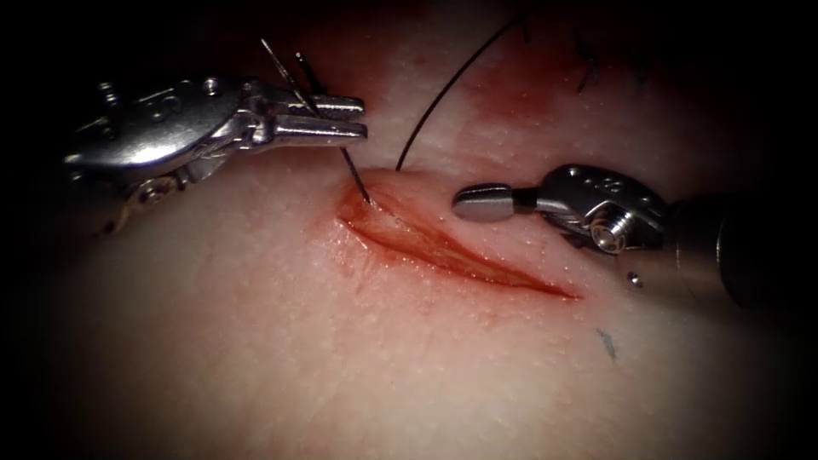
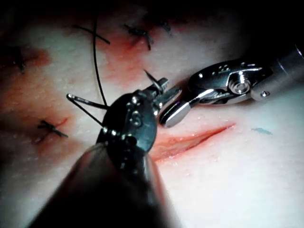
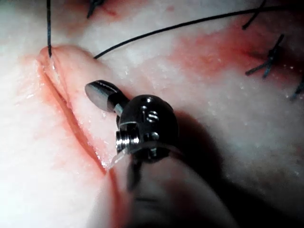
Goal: Wound Closure
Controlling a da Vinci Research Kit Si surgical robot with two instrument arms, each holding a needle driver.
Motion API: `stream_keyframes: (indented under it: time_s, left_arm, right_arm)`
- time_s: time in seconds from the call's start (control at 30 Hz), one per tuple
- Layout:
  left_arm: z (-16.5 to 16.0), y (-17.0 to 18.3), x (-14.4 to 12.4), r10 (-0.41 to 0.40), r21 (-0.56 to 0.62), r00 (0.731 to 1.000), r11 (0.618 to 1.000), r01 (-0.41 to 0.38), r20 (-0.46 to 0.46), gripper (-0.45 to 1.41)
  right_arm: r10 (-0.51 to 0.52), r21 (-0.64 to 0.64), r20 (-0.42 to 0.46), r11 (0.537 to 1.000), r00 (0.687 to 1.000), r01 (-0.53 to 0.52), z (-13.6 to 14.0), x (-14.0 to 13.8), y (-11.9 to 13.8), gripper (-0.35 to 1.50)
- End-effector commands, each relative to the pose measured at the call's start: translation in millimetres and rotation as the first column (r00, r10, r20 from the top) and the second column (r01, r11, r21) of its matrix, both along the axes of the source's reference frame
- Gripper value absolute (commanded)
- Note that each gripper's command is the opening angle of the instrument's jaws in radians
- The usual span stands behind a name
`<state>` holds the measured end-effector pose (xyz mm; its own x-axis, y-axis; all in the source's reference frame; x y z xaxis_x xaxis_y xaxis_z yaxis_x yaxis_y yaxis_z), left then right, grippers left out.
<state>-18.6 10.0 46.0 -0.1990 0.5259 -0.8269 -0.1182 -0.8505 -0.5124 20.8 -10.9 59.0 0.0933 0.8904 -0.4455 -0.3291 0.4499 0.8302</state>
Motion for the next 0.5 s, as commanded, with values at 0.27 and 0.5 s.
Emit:
stream_keyframes:
  time_s: [0.27, 0.5]
  left_arm:
    - [-1.2, 1.4, -1.5, -0.011, -0.121, 1.000, 0.993, 0.014, 0.028, -0.45]
    - [0.0, 1.5, -2.7, 0.035, -0.159, 0.997, 0.987, -0.024, 0.071, -0.45]
  right_arm:
    - [-0.002, 0.023, 0.002, 1.000, 1.000, 0.002, 0.8, 0.8, -0.5, -0.35]
    - [0.010, 0.040, 0.014, 0.999, 1.000, -0.011, 0.7, 0.5, -0.4, -0.35]
